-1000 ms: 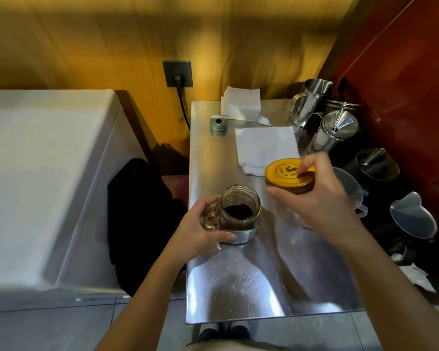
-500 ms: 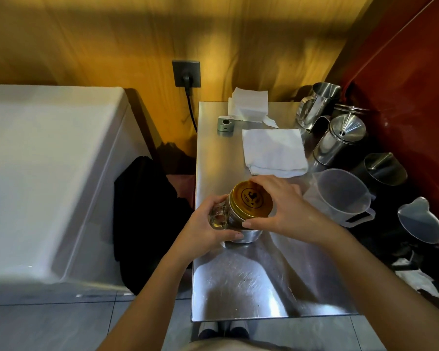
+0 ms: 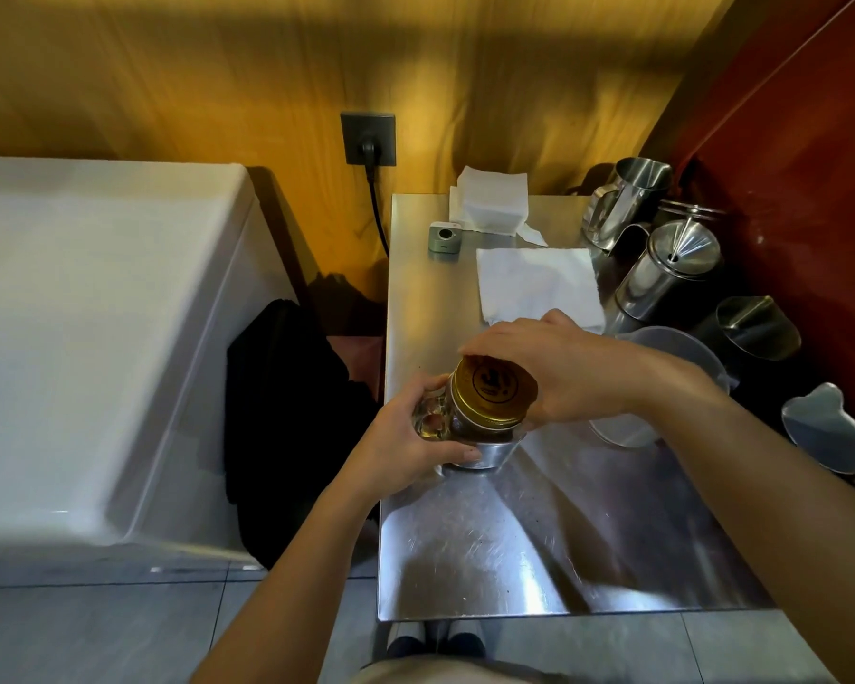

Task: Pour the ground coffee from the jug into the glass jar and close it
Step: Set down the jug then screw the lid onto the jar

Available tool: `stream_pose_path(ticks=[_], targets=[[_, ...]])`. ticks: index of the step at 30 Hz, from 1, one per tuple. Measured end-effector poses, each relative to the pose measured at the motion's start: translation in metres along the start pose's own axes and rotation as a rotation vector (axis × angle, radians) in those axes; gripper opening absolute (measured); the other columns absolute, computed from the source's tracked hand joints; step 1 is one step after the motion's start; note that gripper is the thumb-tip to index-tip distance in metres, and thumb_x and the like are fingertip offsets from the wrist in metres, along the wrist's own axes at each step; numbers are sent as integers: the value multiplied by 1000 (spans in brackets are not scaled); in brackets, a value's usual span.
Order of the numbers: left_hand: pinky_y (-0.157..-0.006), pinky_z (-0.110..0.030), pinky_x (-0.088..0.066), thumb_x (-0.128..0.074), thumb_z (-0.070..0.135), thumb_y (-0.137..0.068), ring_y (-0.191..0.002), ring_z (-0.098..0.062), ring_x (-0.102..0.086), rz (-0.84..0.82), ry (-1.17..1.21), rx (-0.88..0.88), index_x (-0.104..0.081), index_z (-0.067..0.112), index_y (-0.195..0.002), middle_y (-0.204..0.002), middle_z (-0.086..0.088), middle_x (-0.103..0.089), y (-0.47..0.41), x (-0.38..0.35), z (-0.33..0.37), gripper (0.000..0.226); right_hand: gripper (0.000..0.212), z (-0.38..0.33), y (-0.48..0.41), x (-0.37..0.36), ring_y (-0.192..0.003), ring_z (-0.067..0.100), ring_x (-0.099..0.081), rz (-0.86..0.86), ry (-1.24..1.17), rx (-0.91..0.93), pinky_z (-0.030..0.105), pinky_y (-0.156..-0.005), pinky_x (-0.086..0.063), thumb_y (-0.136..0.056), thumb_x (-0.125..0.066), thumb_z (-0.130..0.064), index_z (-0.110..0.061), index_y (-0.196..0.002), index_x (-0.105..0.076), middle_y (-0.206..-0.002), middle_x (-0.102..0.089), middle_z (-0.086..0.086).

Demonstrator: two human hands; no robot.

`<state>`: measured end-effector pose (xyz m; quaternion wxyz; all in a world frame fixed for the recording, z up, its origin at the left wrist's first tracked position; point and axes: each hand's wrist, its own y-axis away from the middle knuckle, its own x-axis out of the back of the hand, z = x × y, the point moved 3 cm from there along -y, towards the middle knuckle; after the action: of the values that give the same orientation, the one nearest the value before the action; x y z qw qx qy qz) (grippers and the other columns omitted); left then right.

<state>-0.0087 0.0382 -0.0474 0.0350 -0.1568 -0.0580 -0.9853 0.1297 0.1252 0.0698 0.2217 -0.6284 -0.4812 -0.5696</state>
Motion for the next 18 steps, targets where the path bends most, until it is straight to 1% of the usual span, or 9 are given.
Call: stream_pose_path(ticks=[4,5,7,9,11,13,15,16,18], targets=[[-71,0,-43,-86,50,-50,-97,18,-53,-2,-1,-3,-44,63,-103,-100,45,-55,0,1,0,69,79,0,-2,2,-115,16,-41,-3,-20,6,37,-94,-30,-65,-78,-30,-30,-131,-34,-126,-48,-5],[-72,-1,-44,-86,50,-50,-98,16,-54,-2,1,-4,-45,61,-103,-101,44,-56,-1,1,0,69,78,0,-2,2,-111,16,-43,6,-22,-3,34,-92,-30,-64,-79,-35,-29,-129,-36,-122,-49,-5],[-73,-2,-45,-86,50,-49,-98,14,-56,-2,5,-3,-46,59,-104,-101,41,-58,-1,1,-1,69,74,1,-1,3,-102,14,-46,18,-14,-52,30,-85,-29,-60,-76,-51,-27,-122,-43,-113,-52,-5],[-73,-3,-45,-87,48,-50,-98,12,-56,-1,6,-5,-47,56,-105,-101,38,-59,-1,2,-1,69,74,2,0,3,-94,15,-50,18,49,-116,28,-80,-29,-57,-68,-68,-25,-113,-48,-105,-56,-5],[-72,-3,-44,-87,46,-51,-97,12,-57,0,2,-7,-48,55,-105,-101,38,-59,-1,2,-2,68,79,1,2,3,-86,16,-51,36,131,-153,29,-76,-31,-52,-56,-82,-23,-105,-50,-98,-57,-4],[-72,-3,-44,-87,46,-51,-96,12,-57,-3,-1,-8,-48,55,-104,-100,38,-59,-2,2,-2,66,92,0,5,2,-86,17,-52,88,139,-189,31,-73,-34,-49,-41,-90,-21,-108,-49,-100,-56,-3],[-72,-3,-45,-86,47,-52,-96,12,-58,-6,-7,-11,-48,55,-104,-99,38,-60,-3,2,-2,65,102,-3,6,2,-87,18,-53,144,120,-222,32,-68,-37,-47,-30,-93,-22,-119,-44,-104,-55,-3],[-73,-3,-45,-86,47,-52,-96,12,-58,-6,-12,-14,-48,55,-105,-98,38,-60,-3,2,-3,65,99,-4,6,1,-85,17,-53,145,117,-225,31,-65,-37,-50,-31,-92,-24,-121,-43,-103,-53,-4],[-75,-4,-45,-86,47,-54,-97,12,-56,-4,-23,-25,-47,55,-106,-99,33,-61,-2,2,-3,66,81,-7,5,-1,-82,15,-50,108,97,-202,29,-61,-37,-61,-44,-83,-25,-118,-45,-100,-51,-6]])
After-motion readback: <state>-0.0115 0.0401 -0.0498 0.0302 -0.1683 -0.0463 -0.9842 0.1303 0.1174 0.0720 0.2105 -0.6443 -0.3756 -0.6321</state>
